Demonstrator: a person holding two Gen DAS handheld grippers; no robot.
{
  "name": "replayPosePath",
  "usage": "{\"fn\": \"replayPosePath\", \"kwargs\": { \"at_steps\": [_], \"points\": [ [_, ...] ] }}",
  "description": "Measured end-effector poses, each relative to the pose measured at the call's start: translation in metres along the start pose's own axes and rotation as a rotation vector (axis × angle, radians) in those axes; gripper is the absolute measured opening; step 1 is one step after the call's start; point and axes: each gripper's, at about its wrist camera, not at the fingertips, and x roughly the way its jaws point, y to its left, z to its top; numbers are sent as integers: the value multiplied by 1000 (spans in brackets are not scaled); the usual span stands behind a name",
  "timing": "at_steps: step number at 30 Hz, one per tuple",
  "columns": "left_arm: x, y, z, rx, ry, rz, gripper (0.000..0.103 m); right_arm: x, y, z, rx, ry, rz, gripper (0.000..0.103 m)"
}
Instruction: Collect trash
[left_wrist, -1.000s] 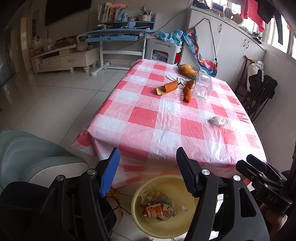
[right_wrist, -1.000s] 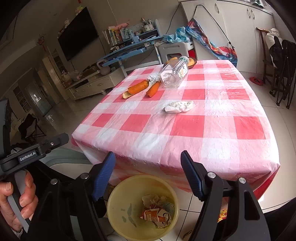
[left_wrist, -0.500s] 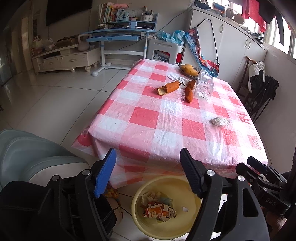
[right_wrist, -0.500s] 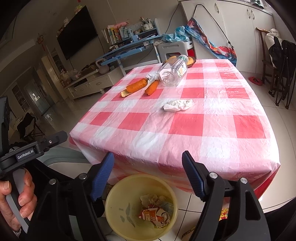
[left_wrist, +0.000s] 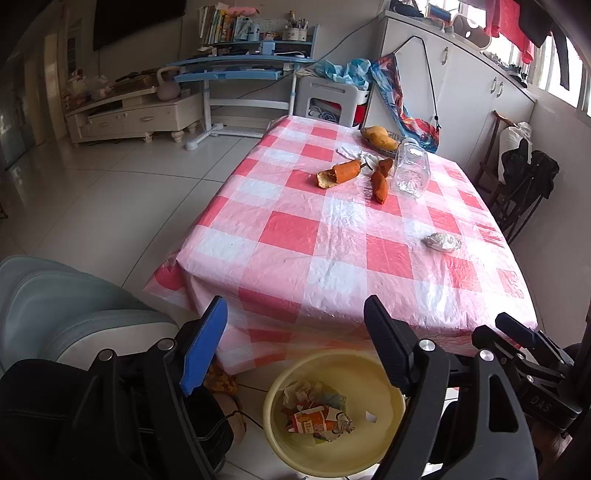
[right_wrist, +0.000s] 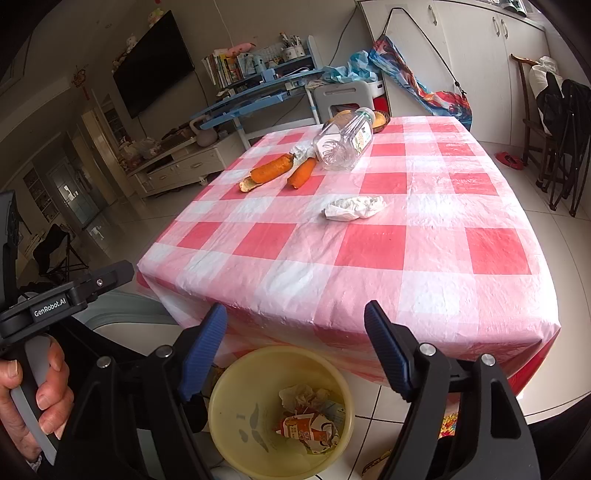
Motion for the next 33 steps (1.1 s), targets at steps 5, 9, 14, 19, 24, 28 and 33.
{"fn": "replayPosePath", "kwargs": {
  "at_steps": [5, 9, 14, 19, 24, 28, 33],
  "points": [
    [1, 0, 0, -2, 1, 1, 74, 1, 0, -1, -2, 2, -1, 74],
    [1, 1, 0, -2, 1, 0, 75, 3, -1, -4, -2, 5, -3, 74],
    [1, 1, 0, -3, 3, 0, 76, 3, -2, -4, -3, 5, -4, 75],
    [2, 1, 0, -5, 4, -1, 76, 3, -1, -3, -2, 5, -4, 75],
    [5, 2, -2, -21, 11, -5, 76, 3, -1, -3, -2, 5, -4, 75],
    [5, 2, -2, -24, 12, -5, 76, 3, -1, -3, -3, 6, -5, 75],
    [3, 5, -1, -42, 7, -11, 76, 3, -1, -5, -4, 6, -6, 75]
  ]
}}
